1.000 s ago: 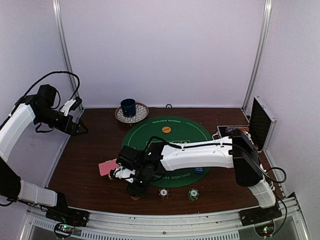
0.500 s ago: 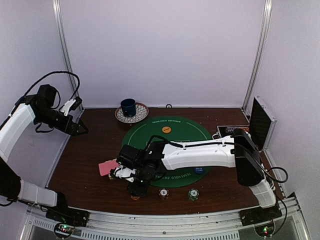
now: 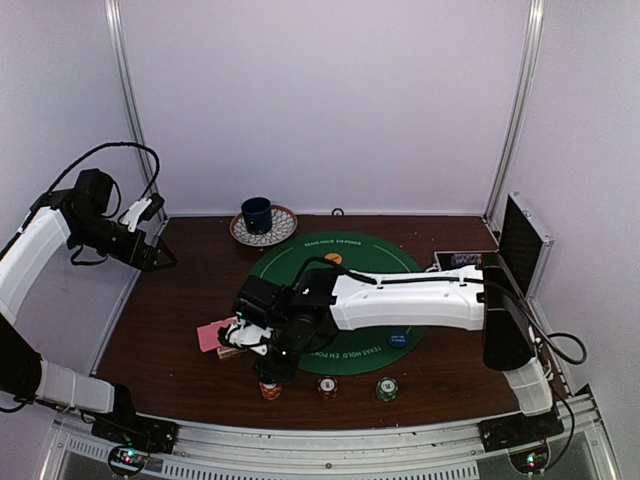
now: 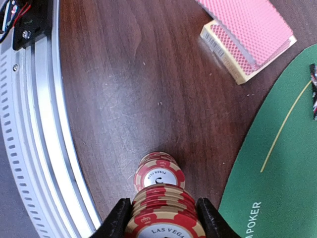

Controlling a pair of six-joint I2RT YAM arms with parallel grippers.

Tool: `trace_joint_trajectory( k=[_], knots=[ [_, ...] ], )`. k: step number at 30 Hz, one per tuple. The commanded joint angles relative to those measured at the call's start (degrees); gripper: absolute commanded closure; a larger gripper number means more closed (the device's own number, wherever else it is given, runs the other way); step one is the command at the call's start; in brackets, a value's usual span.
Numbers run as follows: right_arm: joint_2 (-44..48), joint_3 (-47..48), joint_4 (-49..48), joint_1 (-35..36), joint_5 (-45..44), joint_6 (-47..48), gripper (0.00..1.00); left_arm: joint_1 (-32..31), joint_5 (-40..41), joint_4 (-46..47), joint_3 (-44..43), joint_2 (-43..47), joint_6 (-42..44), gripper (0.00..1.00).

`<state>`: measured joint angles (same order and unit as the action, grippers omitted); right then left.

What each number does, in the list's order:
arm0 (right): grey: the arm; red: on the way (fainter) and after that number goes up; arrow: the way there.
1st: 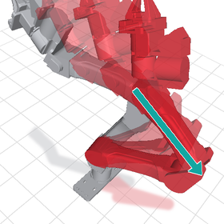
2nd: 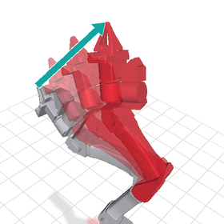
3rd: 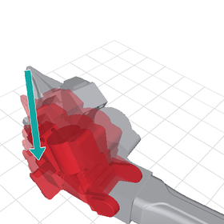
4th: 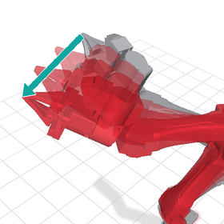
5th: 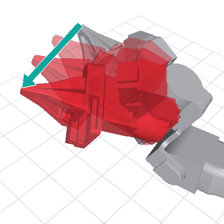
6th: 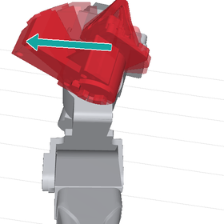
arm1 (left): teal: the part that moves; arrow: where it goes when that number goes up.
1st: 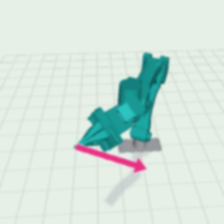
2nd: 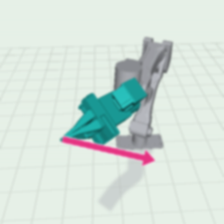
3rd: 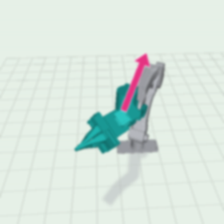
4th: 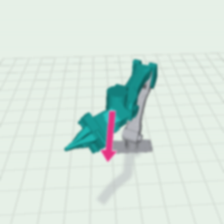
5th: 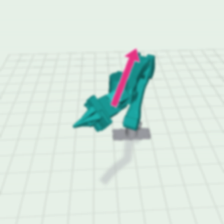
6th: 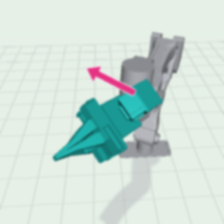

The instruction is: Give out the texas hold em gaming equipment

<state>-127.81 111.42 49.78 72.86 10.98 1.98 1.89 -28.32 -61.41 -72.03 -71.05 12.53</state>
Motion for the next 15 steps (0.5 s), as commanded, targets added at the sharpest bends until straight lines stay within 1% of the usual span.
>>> trace_joint_trajectory(
  k=[1, 5, 7, 11, 15],
  knots=[
    [5.62, 4.19, 1.94, -1.28, -2.35, 0.36, 0.97, 0.31, -1.01, -0.11, -1.63, 1.12, 0.97, 0.02],
    [5.76, 7.08, 4.05, -3.85, -4.59, -0.48, 0.97, 0.28, -0.96, -0.03, -1.62, 1.08, 0.93, 0.03],
    [5.59, 8.14, 4.91, -6.34, -6.59, -1.20, 1.00, 0.34, -0.94, -0.11, -1.62, 1.03, 0.99, 0.02],
    [4.30, 9.05, 5.14, -14.36, -7.58, -4.50, 1.00, 0.31, -0.68, -0.17, -1.49, 1.28, 1.29, 0.02],
    [0.79, 11.16, 5.11, -22.86, -10.14, -5.10, 1.00, 0.31, -0.76, -0.20, -1.45, 1.33, 1.28, 0.03]
  ],
)
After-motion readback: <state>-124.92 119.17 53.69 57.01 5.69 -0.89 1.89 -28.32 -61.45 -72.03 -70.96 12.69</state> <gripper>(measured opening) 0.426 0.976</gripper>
